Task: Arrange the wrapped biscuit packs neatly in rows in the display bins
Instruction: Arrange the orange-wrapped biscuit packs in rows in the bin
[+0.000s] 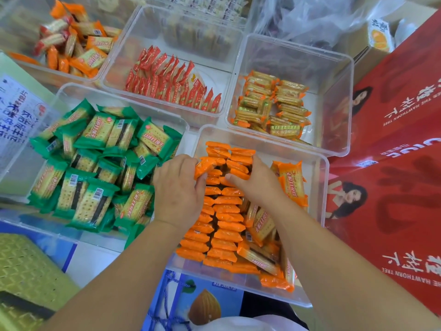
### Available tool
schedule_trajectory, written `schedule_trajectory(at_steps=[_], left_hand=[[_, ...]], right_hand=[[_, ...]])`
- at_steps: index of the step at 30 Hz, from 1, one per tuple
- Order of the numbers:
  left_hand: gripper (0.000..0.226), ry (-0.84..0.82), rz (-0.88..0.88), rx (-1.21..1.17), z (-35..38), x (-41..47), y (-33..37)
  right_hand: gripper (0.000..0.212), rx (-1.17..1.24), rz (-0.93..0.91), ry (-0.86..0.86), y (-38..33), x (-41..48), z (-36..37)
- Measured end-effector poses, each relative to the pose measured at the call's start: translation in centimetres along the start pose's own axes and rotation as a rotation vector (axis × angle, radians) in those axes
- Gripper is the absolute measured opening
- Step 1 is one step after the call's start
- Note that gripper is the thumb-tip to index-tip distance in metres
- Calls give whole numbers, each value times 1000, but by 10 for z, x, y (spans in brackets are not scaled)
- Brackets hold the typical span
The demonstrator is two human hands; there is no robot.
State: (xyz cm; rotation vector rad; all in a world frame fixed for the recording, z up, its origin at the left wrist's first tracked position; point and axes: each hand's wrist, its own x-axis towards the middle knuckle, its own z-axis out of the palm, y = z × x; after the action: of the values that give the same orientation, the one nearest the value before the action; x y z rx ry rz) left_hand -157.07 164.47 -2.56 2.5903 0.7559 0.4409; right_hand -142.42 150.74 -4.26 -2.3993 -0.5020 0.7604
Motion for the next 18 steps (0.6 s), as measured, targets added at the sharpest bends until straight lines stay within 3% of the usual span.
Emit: schedule_trajectory(at_steps=[5, 7, 12, 18], left_hand=[[20, -6, -8, 2, 0, 0, 0], [20, 1, -8, 1, 1, 0, 0], [20, -9, -5, 3, 0, 1, 0], [19, -8, -15, -5, -1, 1, 0]], right_hand=[[35, 266, 23, -182, 9, 18, -24], [29, 262, 65, -187, 17, 22, -26], [48, 191, 123, -111, 12, 29, -8], [58, 410, 77, -62, 11, 23, -5]])
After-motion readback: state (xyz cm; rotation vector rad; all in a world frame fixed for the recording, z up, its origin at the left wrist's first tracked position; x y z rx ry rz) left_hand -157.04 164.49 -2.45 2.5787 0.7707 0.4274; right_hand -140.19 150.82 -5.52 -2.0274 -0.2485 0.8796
